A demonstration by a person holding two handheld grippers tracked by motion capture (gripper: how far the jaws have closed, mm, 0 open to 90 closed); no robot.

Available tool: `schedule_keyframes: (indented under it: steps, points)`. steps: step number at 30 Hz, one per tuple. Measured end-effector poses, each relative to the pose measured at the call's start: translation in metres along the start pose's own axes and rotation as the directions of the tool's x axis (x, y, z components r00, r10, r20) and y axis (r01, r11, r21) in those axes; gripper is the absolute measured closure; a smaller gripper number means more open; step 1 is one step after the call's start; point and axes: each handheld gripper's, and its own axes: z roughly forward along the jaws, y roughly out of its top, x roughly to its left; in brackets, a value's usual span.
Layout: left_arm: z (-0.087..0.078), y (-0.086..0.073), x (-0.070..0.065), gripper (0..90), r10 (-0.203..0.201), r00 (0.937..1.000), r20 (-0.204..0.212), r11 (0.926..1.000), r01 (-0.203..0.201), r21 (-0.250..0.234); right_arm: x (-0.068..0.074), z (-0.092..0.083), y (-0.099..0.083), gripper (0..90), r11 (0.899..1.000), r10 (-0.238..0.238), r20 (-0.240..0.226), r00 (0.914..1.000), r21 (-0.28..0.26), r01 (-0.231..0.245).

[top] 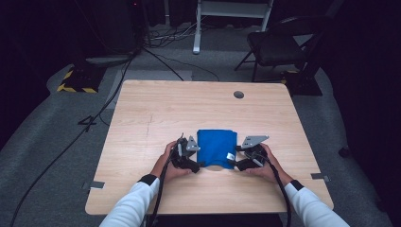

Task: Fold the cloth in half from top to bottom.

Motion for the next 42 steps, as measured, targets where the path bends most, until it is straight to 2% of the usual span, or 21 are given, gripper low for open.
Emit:
schedule_keyframes:
  steps: [6,10,11,14,16,19,20,22,25,30,42]
  points:
    - [0.002,0.0,0.019,16.2,-0.046,0.9989,-0.006,0.9989,0.046,0.005,-0.01,0.012,0.01,29.0,1.0,0.008,0.01,0.9999,-0.011,-0.008]
    - [-0.001,-0.003,0.023,16.4,-0.07,0.9974,-0.015,0.9975,0.07,0.004,-0.009,0.01,0.01,29.3,1.0,0.003,0.016,0.9999,0.001,-0.003]
    - [-0.003,-0.003,0.023,16.5,-0.073,0.9969,-0.029,0.9973,0.073,0.008,-0.009,0.009,0.01,29.6,1.0,-0.001,0.018,0.9998,0.004,0.001]
    - [-0.014,-0.004,0.021,17.4,-0.055,0.9971,-0.052,0.9985,0.054,-0.009,-0.009,0.001,0.01,30.3,1.0,-0.009,0.018,0.9998,0.002,0.009]
    - [-0.022,-0.007,0.02,17.4,-0.065,0.997,-0.044,0.9978,0.064,-0.019,-0.009,-0.005,0.01,30.3,1.0,-0.016,0.019,0.9997,-0.005,0.016]
    - [-0.033,-0.013,0.016,16.8,-0.041,0.9983,-0.042,0.9991,0.041,-0.012,-0.008,-0.017,0.011,30.1,1.0,-0.022,0.025,0.9994,-0.013,0.023]
    - [-0.036,-0.016,0.016,16.5,-0.048,0.9982,-0.036,0.9988,0.048,-0.004,-0.008,-0.021,0.01,30.2,1.0,-0.02,0.029,0.9994,-0.021,0.02]
    - [-0.044,-0.021,0.013,16.7,-0.038,0.998,-0.051,0.9992,0.037,-0.011,-0.007,-0.028,0.009,30.1,0.999,-0.018,0.03,0.9994,-0.027,0.019]
    - [-0.051,-0.03,0.009,17.7,-0.005,0.997,-0.078,0.9999,0.007,0.016,-0.007,-0.038,0.004,30.1,0.999,-0.03,0.045,0.9986,-0.017,0.03]
    - [-0.061,-0.045,0.004,17.6,0.013,0.995,-0.099,0.9985,-0.007,0.054,-0.009,-0.054,-0.011,30.2,1.0,-0.017,0.067,0.9976,-0.005,0.017]
    - [-0.081,-0.073,-0.003,17.4,0.016,0.9882,-0.152,0.995,-0.001,0.1,-0.011,-0.087,-0.042,30.2,1.0,-0.01,0.14,0.99,0.015,0.008]
